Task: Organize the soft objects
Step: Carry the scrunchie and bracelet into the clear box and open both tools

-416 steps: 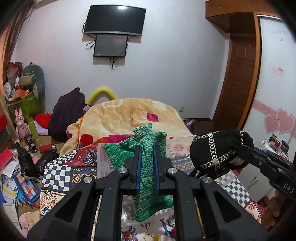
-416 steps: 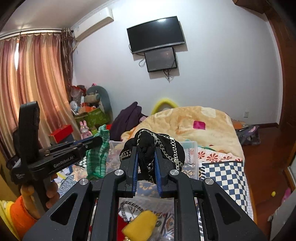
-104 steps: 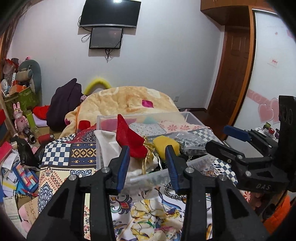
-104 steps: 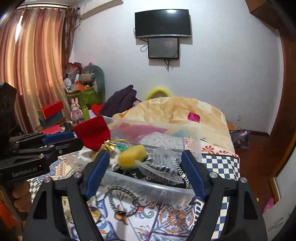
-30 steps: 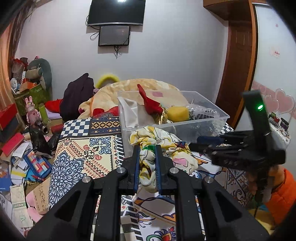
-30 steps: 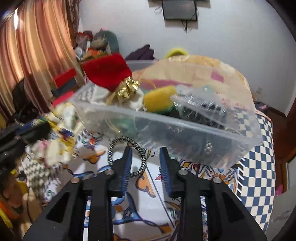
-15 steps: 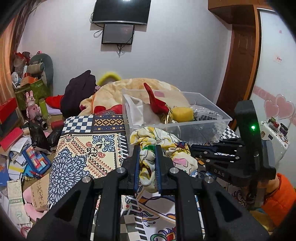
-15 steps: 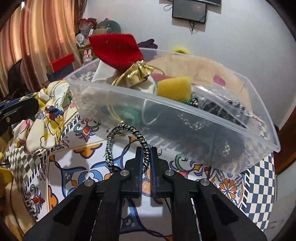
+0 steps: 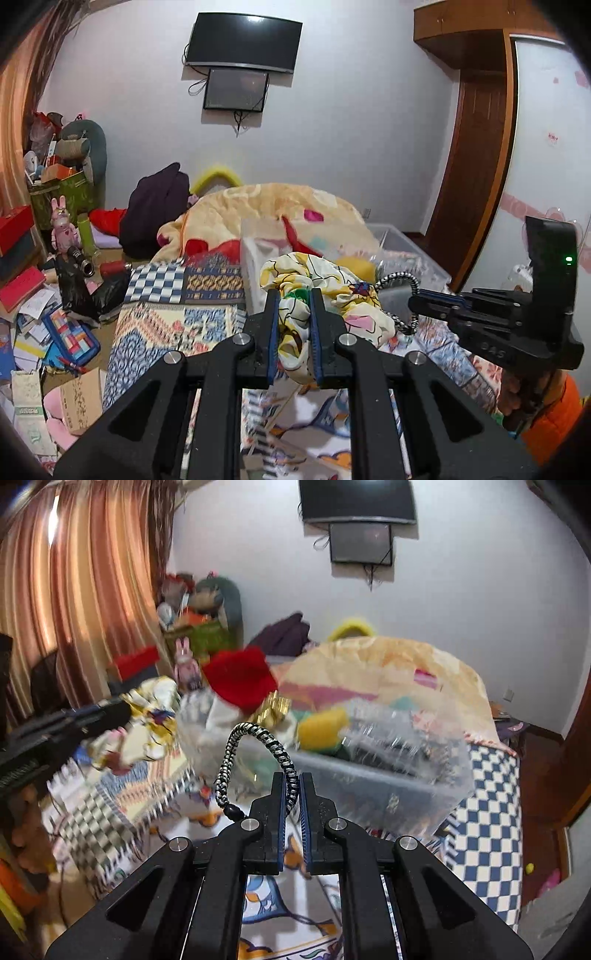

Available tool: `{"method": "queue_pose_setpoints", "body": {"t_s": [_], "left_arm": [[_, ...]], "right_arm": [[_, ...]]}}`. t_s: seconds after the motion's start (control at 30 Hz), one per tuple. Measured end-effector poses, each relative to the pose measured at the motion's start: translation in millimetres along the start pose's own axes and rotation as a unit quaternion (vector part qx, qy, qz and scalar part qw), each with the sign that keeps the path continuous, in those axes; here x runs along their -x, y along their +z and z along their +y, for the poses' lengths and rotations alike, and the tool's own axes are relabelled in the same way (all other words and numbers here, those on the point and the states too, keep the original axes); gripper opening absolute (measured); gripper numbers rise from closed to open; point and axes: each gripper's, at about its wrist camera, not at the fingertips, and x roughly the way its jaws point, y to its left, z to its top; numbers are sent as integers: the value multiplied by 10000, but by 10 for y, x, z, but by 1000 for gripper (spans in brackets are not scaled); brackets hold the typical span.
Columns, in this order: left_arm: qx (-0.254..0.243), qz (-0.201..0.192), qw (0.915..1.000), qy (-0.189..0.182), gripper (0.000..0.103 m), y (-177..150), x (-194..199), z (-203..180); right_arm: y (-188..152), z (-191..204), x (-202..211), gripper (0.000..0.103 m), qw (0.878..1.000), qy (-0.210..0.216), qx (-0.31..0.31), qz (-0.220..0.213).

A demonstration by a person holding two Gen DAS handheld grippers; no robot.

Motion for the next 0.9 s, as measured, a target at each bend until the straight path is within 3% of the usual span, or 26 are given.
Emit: {"method": "queue_pose_setpoints", "body": {"t_s": [0.2,0.4,0.5,0.7,0.9], "left_arm": [[-22,-281,9996,-48,14,273,-105,-90],[-71,-241,9997,13,14,392,-325,-128],[-24,-66,9999,-122,14,403,-490,-132],[-206,188,9996,-29,14,339,-799,-251],[-611,271,9972,326,15,230,-927,-366]], "right_arm": [[188,-65,121,6,9991,-96,-115,-394],[337,-206,55,6,9974,-420,-271,-520],[381,-344,-10,7,9969,-455,-447,-458],[336,-469,-163,7,9951,-692,-656,-264],[265,-414,-296,7,9964,-698,-480,-29]]}}
